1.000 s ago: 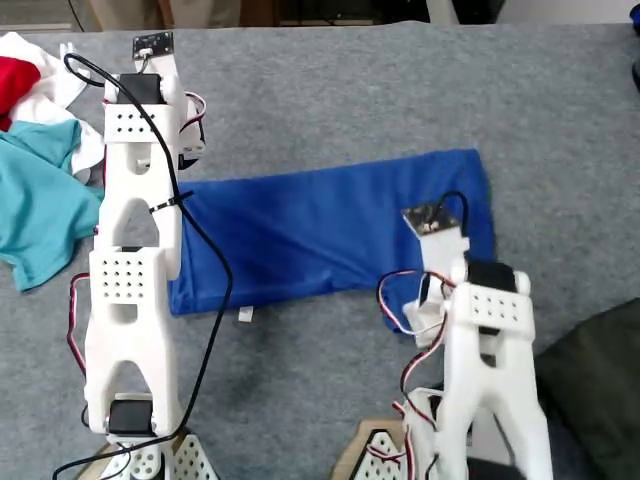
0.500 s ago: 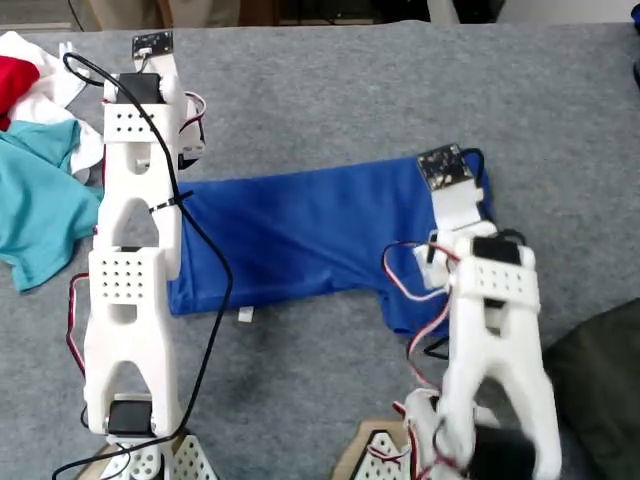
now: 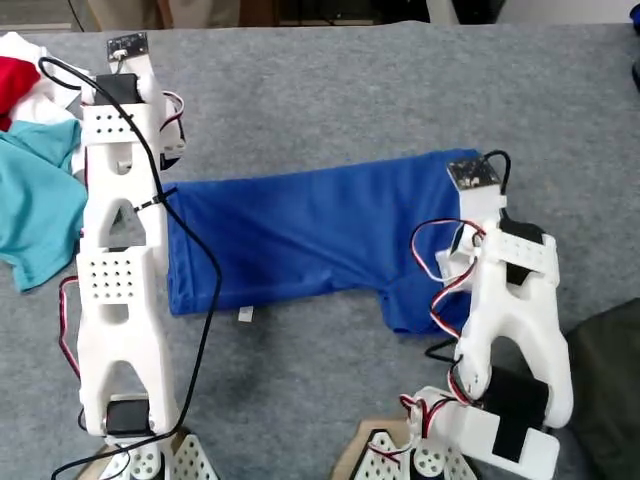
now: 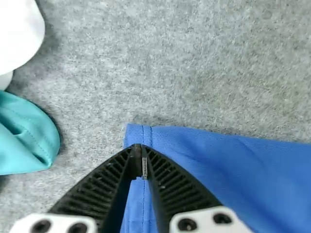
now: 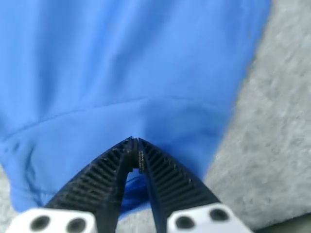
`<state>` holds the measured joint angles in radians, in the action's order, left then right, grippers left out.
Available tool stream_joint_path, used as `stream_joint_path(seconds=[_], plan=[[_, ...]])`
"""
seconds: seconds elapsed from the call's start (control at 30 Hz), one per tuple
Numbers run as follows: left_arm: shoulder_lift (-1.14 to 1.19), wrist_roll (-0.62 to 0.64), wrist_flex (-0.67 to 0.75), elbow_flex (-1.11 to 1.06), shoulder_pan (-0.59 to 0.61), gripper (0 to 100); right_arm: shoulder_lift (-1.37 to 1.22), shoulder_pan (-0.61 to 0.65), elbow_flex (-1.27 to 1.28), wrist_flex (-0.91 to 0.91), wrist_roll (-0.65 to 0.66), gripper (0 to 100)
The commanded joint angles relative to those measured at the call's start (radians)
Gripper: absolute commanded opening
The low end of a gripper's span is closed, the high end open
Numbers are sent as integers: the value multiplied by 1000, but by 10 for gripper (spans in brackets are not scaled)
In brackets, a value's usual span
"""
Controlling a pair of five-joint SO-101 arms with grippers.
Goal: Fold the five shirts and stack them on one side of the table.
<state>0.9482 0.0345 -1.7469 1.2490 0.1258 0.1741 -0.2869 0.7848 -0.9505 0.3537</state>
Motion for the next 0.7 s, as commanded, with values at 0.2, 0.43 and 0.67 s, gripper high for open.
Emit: stream_joint_path(seconds=[0.2,0.43,0.67], plan=[[-71,-5,-12,44,5,19,-2,-77,-51,-127,17,5],[-70,-5,-12,44,5,19,-2,-105,-131,-318,20,5],[-65,-6,-12,46,-5,19,45,-97,-254,-493,315,37]])
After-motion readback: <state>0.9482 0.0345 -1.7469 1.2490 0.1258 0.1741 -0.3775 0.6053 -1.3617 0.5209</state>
